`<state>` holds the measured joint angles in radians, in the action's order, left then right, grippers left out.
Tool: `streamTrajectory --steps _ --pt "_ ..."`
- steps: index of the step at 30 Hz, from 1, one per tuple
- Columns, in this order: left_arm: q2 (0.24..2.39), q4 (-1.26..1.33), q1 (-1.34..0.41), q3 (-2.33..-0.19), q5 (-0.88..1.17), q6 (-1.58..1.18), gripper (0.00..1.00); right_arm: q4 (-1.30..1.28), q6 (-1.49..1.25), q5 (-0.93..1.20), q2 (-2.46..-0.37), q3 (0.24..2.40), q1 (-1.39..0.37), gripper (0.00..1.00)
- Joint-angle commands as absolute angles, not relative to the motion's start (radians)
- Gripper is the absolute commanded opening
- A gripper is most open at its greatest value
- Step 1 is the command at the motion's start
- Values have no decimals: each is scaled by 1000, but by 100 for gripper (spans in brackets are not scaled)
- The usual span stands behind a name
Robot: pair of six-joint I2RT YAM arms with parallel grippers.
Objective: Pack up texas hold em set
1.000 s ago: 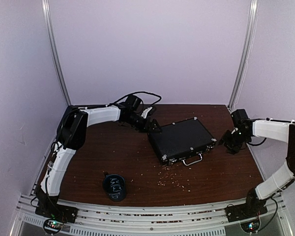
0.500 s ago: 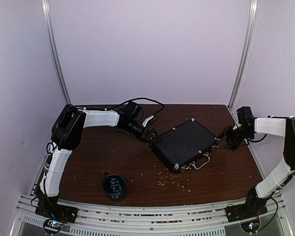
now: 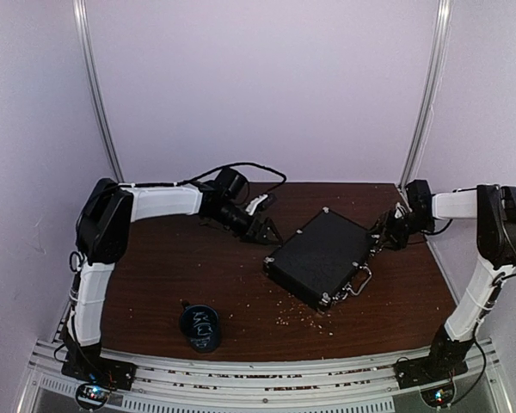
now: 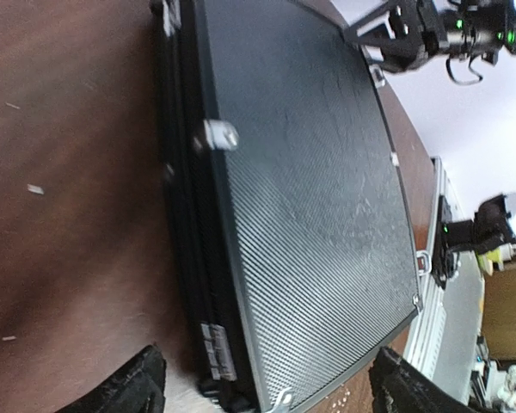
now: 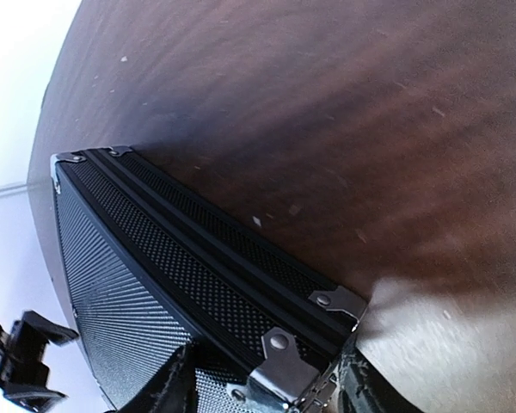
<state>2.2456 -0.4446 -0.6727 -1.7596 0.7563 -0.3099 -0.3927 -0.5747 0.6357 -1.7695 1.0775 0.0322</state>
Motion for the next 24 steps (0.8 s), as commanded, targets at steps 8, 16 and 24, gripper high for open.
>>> streamTrajectory --steps 8,16,24 --pt "2163 -428 -556 -1754 647 -401 85 -412 -425 798 -2003 1285 -188 50" --pt "2239 -460 -522 -1808 664 -446 85 -470 -417 748 -2099 1455 -291 52" --pt "2350 -490 -514 -1906 731 -453 85 -513 -410 563 -2056 1480 -279 64"
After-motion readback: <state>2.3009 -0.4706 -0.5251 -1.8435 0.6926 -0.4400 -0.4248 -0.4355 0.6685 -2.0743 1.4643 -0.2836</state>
